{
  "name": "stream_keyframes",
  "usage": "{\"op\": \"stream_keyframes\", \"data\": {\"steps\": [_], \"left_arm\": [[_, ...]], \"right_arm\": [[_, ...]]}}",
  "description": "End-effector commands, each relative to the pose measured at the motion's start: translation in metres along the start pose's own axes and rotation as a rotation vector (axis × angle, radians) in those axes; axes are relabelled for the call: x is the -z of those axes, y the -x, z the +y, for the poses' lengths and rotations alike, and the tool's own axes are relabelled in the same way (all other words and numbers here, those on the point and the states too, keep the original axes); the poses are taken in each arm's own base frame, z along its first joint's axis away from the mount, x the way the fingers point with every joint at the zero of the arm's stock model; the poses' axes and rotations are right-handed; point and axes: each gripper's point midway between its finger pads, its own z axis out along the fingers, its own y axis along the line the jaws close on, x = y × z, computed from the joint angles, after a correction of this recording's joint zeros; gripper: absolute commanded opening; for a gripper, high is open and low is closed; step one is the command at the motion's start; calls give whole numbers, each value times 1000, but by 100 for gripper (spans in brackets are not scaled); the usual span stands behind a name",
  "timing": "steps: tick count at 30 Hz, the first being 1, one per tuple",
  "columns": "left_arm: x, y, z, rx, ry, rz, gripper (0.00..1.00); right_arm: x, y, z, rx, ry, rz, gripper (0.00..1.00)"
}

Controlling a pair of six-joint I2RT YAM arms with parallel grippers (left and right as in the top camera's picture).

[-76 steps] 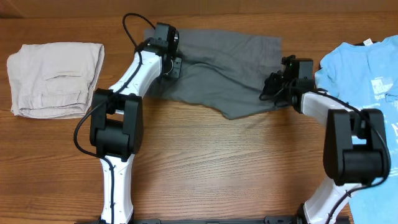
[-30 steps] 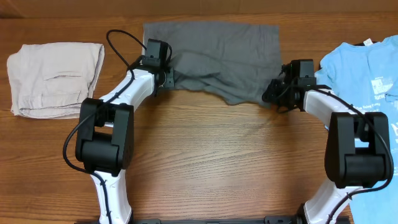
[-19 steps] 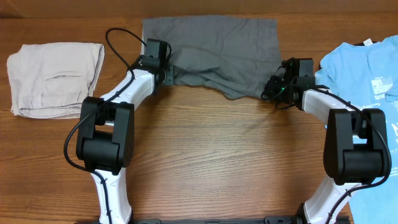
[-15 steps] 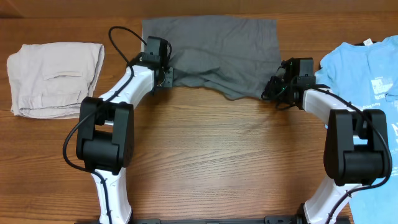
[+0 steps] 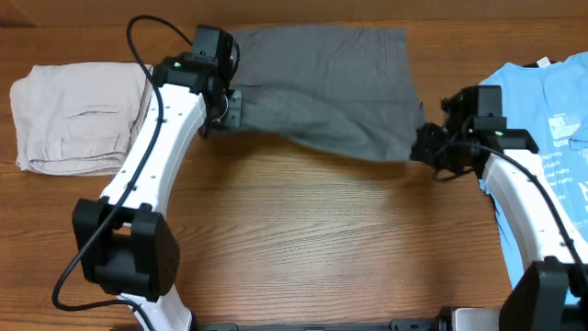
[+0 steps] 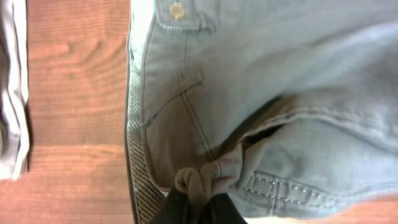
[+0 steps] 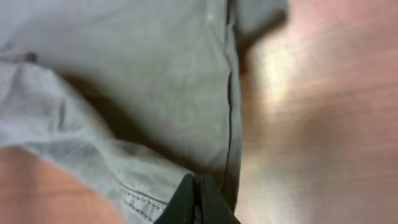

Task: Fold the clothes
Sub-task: 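Lower the shorts and drag both grippers forward to flatten them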

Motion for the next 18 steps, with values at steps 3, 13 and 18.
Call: {"op": "stream_keyframes", "data": {"steps": [3,13,18], "left_arm": [[5,-35,10,44,38,149,9],[4,-78,17,110,82,310,18],[-13,-104,18,111,92,389,26]], "right_arm": [[17,-33,-24,-77,-76,121,4],[29,-70,-52,-123,-237,255,4],[33,-79,-59,-156,-281,286,4]]}}
